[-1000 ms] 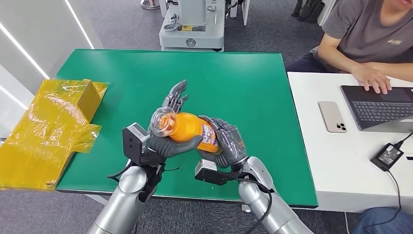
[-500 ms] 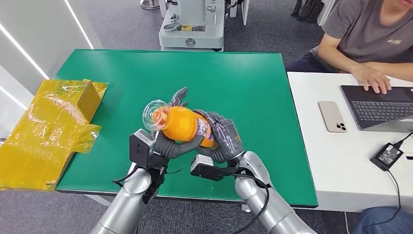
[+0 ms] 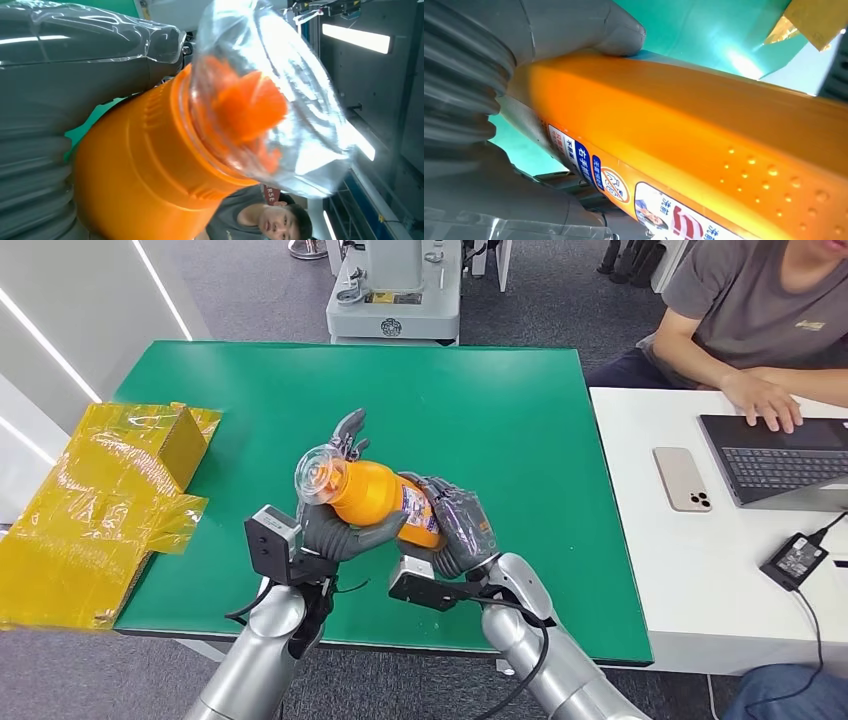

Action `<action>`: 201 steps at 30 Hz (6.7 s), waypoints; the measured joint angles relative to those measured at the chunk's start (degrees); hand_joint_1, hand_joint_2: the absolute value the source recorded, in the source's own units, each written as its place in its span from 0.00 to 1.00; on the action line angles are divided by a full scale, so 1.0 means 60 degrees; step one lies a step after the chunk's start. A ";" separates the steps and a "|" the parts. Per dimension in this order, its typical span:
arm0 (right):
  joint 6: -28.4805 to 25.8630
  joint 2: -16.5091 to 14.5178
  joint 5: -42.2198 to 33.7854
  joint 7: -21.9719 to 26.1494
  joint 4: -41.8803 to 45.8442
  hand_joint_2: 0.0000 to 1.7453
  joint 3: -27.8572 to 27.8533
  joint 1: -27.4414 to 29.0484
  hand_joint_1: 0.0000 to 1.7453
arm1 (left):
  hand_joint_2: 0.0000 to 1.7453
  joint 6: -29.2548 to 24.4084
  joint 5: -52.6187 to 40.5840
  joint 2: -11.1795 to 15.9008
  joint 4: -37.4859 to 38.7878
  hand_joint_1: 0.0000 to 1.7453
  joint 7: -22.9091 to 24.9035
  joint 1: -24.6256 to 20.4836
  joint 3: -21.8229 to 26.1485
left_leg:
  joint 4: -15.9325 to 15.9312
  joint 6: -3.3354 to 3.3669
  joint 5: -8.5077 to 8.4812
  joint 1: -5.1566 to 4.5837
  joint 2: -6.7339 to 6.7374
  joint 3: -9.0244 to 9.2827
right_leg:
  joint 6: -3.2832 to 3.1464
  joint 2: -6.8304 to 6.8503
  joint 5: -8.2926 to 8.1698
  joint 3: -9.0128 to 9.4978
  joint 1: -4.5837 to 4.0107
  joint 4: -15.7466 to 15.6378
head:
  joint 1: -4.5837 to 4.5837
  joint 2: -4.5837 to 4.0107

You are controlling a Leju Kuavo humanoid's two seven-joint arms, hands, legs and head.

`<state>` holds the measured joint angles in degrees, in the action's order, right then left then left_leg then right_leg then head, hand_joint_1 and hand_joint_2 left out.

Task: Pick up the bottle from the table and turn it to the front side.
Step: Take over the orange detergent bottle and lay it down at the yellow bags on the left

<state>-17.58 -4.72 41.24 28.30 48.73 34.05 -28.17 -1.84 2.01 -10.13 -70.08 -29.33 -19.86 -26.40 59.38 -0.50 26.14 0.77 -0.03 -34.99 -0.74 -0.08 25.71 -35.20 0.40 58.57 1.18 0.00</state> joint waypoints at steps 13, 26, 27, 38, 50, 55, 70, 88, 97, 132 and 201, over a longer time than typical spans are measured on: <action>0.0045 -0.0003 0.0008 -0.0014 -0.0461 1.00 -0.0001 -0.0040 1.00 | 1.00 0.0125 0.0077 0.0000 -0.0096 1.00 0.0000 0.0007 0.0047 | 0.0000 0.0000 0.0000 0.0000 0.0000 0.0000 | 0.0000 0.0000 0.0000 -0.0001 0.0000 0.0000 | 0.0002 0.0000; 0.0054 -0.0081 0.0010 -0.0015 -0.0631 1.00 -0.0017 -0.0134 1.00 | 1.00 0.0476 0.0184 -0.0013 -0.0085 1.00 0.0015 -0.0007 0.0046 | 0.0000 0.0000 0.0000 0.0000 0.0001 0.0000 | 0.0000 -0.0002 0.0000 -0.0001 0.0000 0.0000 | 0.0000 0.0000; 0.0053 -0.0095 0.0011 -0.0012 -0.0645 1.00 -0.0017 -0.0134 0.80 | 1.00 0.0476 0.0185 -0.0014 -0.0084 1.00 0.0015 -0.0008 0.0046 | 0.0000 0.0000 0.0000 0.0000 0.0001 0.0000 | 0.0000 -0.0001 0.0000 -0.0001 0.0000 0.0000 | 0.0000 0.0000; -0.0194 -0.0316 -0.0540 0.0166 -0.0598 1.00 0.0005 -0.0123 0.00 | 1.00 0.0325 0.0119 0.0044 -0.0060 1.00 0.0058 -0.0010 0.0046 | 0.0000 0.0000 0.0000 0.0001 0.0001 0.0000 | 0.0000 0.0000 0.0000 -0.0001 0.0000 0.0001 | 0.0001 0.0000; -0.0425 -0.0196 -0.1555 0.0548 0.2200 1.00 -0.0005 0.0822 0.00 | 1.00 -0.0226 -0.0230 0.0191 -0.0065 1.00 -0.0003 0.0030 0.0056 | 0.0000 0.0000 0.0000 0.0000 0.0000 -0.0002 | 0.0001 0.0000 0.0001 -0.0005 0.0000 -0.0002 | 0.0001 0.0000; -0.0284 0.0062 -0.1943 0.0659 0.3677 1.00 -0.0029 0.1420 0.00 | 1.00 -0.0849 -0.0818 0.0286 -0.0239 1.00 0.0000 0.0065 0.0215 | 0.0000 0.0000 0.0001 0.0000 0.0002 -0.0001 | 0.0001 -0.0002 0.0001 -0.0004 0.0000 -0.0002 | 0.0000 0.0000; -0.0532 0.0393 -0.3238 0.1189 0.6526 1.00 -0.0287 0.2979 0.00 | 1.00 -0.2878 -0.2766 0.0980 -0.1058 1.00 0.0124 0.0049 0.1158 | -0.0003 0.0000 0.0000 0.0001 0.0006 0.0001 | 0.0000 -0.0004 0.0001 -0.0005 -0.0001 -0.0001 | 0.0002 0.0000; -0.0552 0.0521 -0.3702 0.1297 0.7385 1.00 -0.0334 0.3622 0.00 | 1.00 -0.5550 -0.9546 0.2988 0.0039 1.00 0.2266 -0.0570 0.2228 | -0.0009 -0.0003 -0.0002 0.0004 0.0010 0.0006 | -0.0002 -0.0009 0.0003 -0.0005 -0.0003 0.0003 | 0.0001 0.0000; -0.0306 0.0517 -0.3749 0.1345 0.7386 1.00 -0.0334 0.3717 0.00 | 1.00 -0.5538 -1.1955 0.3544 0.1487 1.00 0.3087 -0.1044 0.2280 | -0.0008 -0.0002 -0.0002 0.0000 0.0009 0.0004 | -0.0002 -0.0008 0.0002 -0.0004 -0.0002 0.0000 | -0.0001 0.0000; 0.0045 0.0368 -0.3572 0.1335 0.7578 1.00 -0.0334 0.4046 0.00 | 1.00 -0.3145 -1.4702 0.3711 0.8348 0.49 0.2571 -0.3006 0.0343 | -0.0010 -0.0004 -0.0002 0.0001 0.0012 0.0010 | -0.0002 -0.0015 0.0002 0.0000 -0.0002 0.0001 | 0.0000 0.0000; 0.0060 0.0124 -0.3492 0.1203 0.7432 1.00 -0.0510 0.4424 0.00 | 1.00 0.2280 0.5940 0.0690 -0.2210 0.00 0.0422 0.1308 0.1707 | -0.0019 0.0003 0.0003 -0.0011 0.0001 0.0010 | 0.0006 0.0003 0.0005 0.0008 0.0013 -0.0019 | 0.0000 0.0000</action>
<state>-17.22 -3.98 20.29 35.52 93.32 30.99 -1.63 11.84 37.64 -5.99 -83.35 -26.80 -12.01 -16.16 59.27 -0.48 26.16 0.70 -0.02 -34.93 -0.70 -0.06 25.74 -35.15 0.48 58.46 1.18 0.00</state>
